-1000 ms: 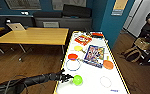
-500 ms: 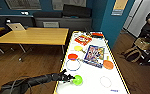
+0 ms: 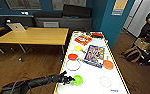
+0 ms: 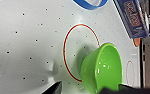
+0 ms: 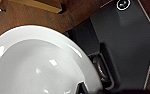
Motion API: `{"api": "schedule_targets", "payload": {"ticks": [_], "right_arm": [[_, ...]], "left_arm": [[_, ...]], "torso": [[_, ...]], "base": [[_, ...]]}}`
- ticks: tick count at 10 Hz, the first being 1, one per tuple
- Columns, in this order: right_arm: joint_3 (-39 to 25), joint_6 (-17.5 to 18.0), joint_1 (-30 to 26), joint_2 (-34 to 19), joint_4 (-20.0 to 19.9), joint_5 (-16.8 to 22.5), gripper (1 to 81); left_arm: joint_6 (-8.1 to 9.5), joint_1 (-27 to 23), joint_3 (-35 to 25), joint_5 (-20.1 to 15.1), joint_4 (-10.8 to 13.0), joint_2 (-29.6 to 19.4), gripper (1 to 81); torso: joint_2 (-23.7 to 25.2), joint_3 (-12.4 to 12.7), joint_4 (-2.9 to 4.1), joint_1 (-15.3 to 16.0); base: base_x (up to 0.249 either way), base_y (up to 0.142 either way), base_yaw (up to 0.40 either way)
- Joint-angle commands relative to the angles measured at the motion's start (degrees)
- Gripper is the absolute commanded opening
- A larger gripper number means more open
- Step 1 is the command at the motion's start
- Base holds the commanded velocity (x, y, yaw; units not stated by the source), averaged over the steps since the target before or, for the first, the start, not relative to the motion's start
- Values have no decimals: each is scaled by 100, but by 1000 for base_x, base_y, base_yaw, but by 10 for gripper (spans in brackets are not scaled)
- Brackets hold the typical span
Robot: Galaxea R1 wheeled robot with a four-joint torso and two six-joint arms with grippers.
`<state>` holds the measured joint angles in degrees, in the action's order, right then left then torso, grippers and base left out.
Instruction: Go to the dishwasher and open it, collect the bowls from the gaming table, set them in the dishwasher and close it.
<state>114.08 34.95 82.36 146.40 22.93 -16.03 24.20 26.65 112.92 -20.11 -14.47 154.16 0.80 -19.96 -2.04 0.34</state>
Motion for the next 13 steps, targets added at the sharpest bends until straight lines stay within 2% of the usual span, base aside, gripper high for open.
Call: {"api": "schedule_targets", "payload": {"ticks": [1,6,7,8,9,11,13], "right_arm": [[-124,-23,-110,-161,177,179,10],[-80,-15,-127,-152,168,188,10],[-36,-15,-145,-117,168,188,10],[25,-15,-153,-82,168,197,10],[69,-15,-171,-47,177,293,10],[96,-15,-189,-29,177,364,10],[88,-23,-172,-29,185,355,10]], "left_arm": [[-12,-727,-34,-213,-12,27,811],[-38,-534,239,-221,40,247,811],[-38,-463,239,-230,241,299,10],[-29,-393,239,-230,462,352,10],[-29,-357,248,-308,533,370,10],[-29,-418,187,-370,533,326,10],[-29,-664,-355,-406,550,125,10]], "torso": [[0,-2,0,0],[0,-2,0,0],[0,-2,0,0],[0,-2,0,0],[0,-2,0,0],[0,-2,0,0],[0,-2,0,0]], "base": [[0,0,0],[0,0,0],[0,0,0],[0,0,0],[0,0,0],[0,0,0],[0,0,0]]}}
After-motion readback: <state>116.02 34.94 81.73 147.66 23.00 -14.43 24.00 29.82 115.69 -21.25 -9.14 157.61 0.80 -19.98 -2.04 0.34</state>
